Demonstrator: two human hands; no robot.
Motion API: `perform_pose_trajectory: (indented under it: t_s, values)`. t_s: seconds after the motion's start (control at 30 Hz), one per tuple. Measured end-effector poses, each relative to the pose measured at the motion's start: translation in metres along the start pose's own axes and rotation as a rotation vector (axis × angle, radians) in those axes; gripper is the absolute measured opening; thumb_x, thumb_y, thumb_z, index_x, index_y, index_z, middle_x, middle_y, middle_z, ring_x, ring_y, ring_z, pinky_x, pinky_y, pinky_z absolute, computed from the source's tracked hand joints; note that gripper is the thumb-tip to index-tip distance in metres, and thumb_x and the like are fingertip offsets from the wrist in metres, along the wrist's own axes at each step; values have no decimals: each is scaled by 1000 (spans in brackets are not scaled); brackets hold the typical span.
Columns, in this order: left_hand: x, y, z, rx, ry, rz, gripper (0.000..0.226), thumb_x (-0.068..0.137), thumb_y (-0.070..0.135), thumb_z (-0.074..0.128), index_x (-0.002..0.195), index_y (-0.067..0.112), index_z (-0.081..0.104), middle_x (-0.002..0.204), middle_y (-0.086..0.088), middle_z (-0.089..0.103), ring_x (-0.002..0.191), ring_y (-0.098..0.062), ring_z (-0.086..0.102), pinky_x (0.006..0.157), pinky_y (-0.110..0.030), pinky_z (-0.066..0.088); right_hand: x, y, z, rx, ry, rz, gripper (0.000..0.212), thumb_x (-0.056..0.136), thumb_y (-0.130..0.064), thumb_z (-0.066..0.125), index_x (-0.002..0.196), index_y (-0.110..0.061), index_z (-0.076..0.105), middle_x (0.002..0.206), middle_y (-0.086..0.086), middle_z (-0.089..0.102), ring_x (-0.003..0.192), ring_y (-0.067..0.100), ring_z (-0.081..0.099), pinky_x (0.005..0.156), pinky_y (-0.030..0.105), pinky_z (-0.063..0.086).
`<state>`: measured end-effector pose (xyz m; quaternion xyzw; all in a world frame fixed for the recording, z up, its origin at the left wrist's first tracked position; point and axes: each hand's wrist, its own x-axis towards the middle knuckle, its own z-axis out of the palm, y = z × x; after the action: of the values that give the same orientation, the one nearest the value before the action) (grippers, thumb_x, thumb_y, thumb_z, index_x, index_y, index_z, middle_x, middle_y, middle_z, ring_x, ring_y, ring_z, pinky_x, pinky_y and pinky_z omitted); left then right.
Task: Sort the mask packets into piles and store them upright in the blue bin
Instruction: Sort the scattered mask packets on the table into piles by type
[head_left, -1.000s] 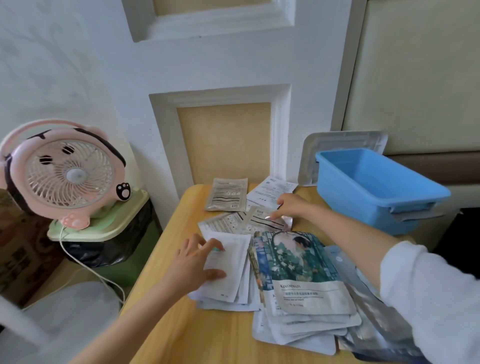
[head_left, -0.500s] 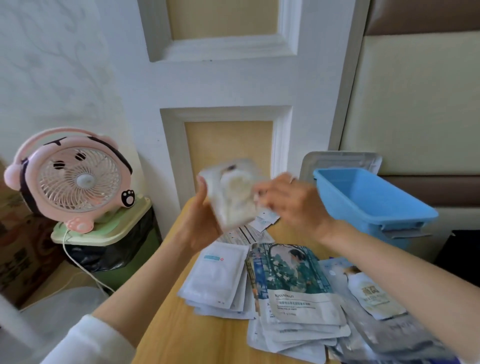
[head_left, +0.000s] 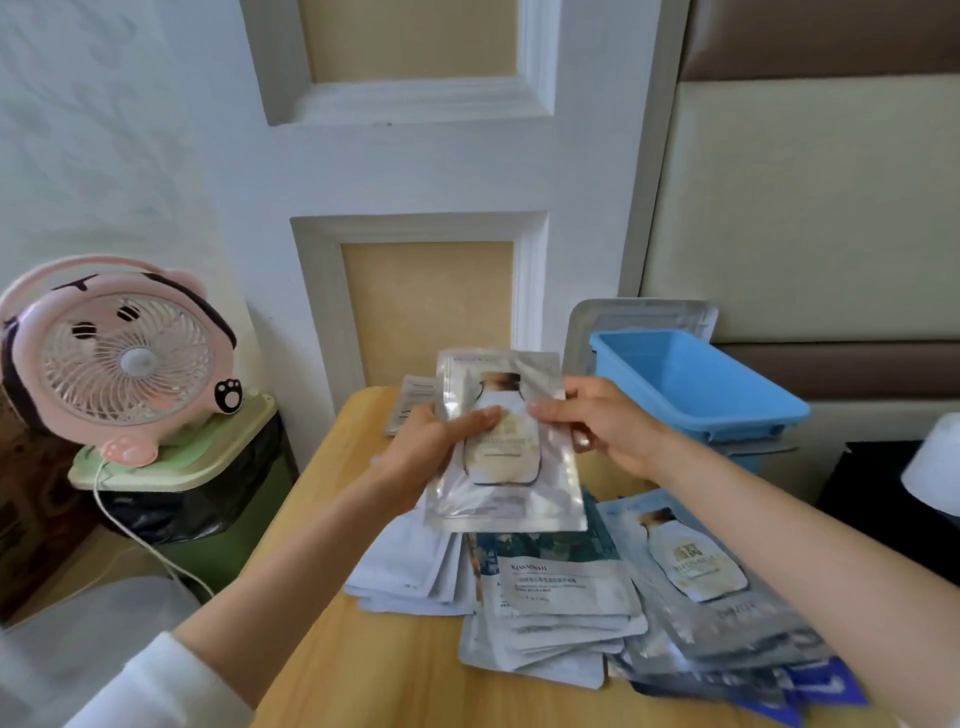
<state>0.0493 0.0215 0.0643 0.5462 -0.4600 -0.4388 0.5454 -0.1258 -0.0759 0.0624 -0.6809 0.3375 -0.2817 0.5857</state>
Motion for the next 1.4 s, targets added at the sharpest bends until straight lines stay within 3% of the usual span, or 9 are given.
perform_pose_trajectory:
  t_s: [0.2, 0.3, 0.47, 0.63, 0.8, 1.07, 1.2, 1.3, 1.4]
  values:
    - [-7, -8, 28, 238, -269, -110, 17, 93, 16, 53, 87, 4, 63, 67, -4, 69, 52, -11, 63, 44, -17, 46, -28, -16, -48, -275, 256, 40, 19, 79, -14, 73, 83, 2, 65, 65, 18, 64, 50, 35, 50, 55, 32, 48]
    - [-13, -21, 48, 427, -460, -212, 27, 95, 23, 52, 74, 8, 61, 63, -5, 69, 44, -8, 61, 40, -13, 40, -51, -10, -74, -541, 161, 234, 29, 81, -19, 72, 66, -4, 53, 43, 3, 47, 36, 12, 36, 42, 20, 31]
    - [21, -41, 27, 527, -28, -42, 21, 95, 20, 53, 82, 6, 62, 64, -2, 69, 39, -3, 56, 38, -10, 38, -80, 53, -89, -1040, 152, 551, 43, 77, -38, 71, 50, -13, 49, 29, -6, 46, 39, 10, 43, 51, 26, 35]
    - [53, -64, -22, 572, 272, 1, 14, 93, 15, 50, 87, 11, 62, 75, 0, 70, 68, -18, 62, 67, -36, 52, -87, 45, -81, -1470, 332, 386, 46, 72, -60, 66, 81, -19, 47, 81, -5, 55, 76, 15, 53, 56, 27, 38]
    - [107, -66, -75, 668, 343, -59, 16, 81, 16, 58, 65, 17, 59, 79, -10, 71, 76, -29, 65, 77, -40, 55, -49, -2, -36, -967, 174, 81, 27, 81, -46, 66, 80, -20, 60, 67, -9, 59, 58, 13, 60, 65, 31, 51]
    - [183, -91, -99, 1480, -96, -51, 40, 70, 61, 56, 103, 38, 54, 108, 8, 64, 91, -18, 62, 82, -32, 51, 81, 7, 5, -1086, -16, -116, 13, 92, -23, 54, 95, -16, 64, 95, -1, 66, 78, 12, 61, 81, 34, 54]
    - [169, -113, -96, 1675, -76, 188, 13, 86, 36, 52, 95, 28, 57, 79, 7, 60, 69, -12, 58, 62, -27, 45, 92, 30, 3, -1004, 2, -124, 8, 91, -23, 55, 89, -22, 63, 93, -9, 62, 71, 1, 54, 74, 24, 52]
    - [165, -125, -98, 1809, -49, 370, 31, 92, 21, 52, 123, 16, 55, 128, -6, 58, 112, -24, 59, 93, -34, 49, 88, 56, 5, -752, 48, -30, 9, 90, -20, 55, 85, -22, 63, 89, -8, 65, 72, 7, 62, 67, 26, 56]
    - [152, -90, -96, 1624, 96, 594, 32, 62, 9, 82, 89, 14, 64, 84, -4, 70, 68, -19, 69, 49, -25, 50, 79, 65, 4, -700, 113, -17, 11, 89, -19, 57, 90, -29, 61, 88, -14, 61, 79, 1, 58, 76, 24, 53]
